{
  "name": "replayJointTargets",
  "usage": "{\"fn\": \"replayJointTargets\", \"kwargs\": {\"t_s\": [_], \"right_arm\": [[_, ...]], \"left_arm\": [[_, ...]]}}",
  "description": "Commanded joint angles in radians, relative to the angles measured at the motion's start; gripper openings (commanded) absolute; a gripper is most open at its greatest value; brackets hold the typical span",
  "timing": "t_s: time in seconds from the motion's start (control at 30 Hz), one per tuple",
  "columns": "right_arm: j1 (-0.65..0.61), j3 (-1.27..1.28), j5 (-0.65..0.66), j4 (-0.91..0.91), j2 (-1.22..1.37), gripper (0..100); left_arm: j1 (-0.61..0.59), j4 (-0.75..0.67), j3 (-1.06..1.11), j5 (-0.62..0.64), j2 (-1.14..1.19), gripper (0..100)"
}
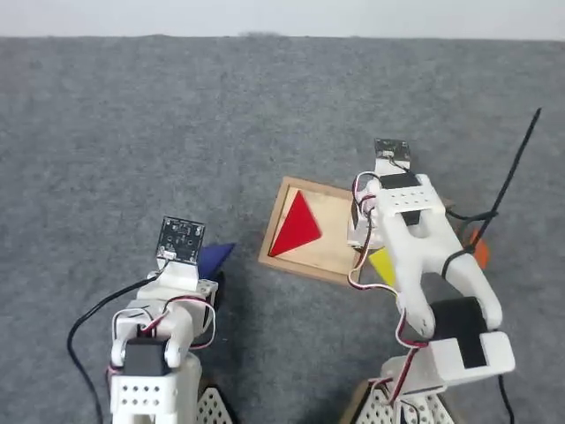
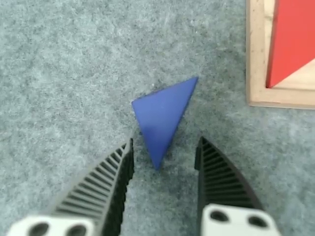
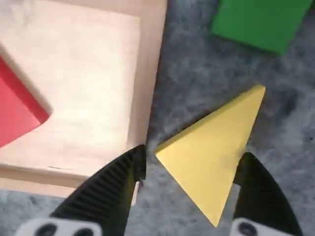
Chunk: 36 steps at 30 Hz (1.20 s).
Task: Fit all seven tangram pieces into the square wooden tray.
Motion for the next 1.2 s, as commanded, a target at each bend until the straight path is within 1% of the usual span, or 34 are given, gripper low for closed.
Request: {"fn": "replayJointTargets", "kwargs": {"t_s": [0.0,0.1,0.33,0.57,0.7,0.87,1.17], "right_arm": [[0.036,-0.012,-0.011,-0.019,-0.008,30.3],[0.056,-0.011,-0.009,-0.019,-0.008,30.3],[0.058,-0.009,-0.008,-0.033,-0.001,30.3],[0.062,-0.068,-0.005,-0.022,0.12,30.3],[0.064,-0.072,-0.006,-0.022,0.142,30.3],[0.065,-0.075,0.0,0.033,0.139,30.3],[0.064,-0.069,0.17,0.073,0.116,30.5]], "left_arm": [[0.005,0.002,-0.01,0.011,-0.018,20],[0.005,0.002,-0.01,0.011,-0.018,20],[0.005,0.002,-0.01,0.011,-0.018,20],[0.005,0.002,-0.01,0.011,-0.018,20],[0.005,0.002,-0.01,0.011,-0.018,20],[0.005,0.002,-0.01,0.011,-0.018,20],[0.005,0.002,-0.01,0.011,-0.018,20]]}}
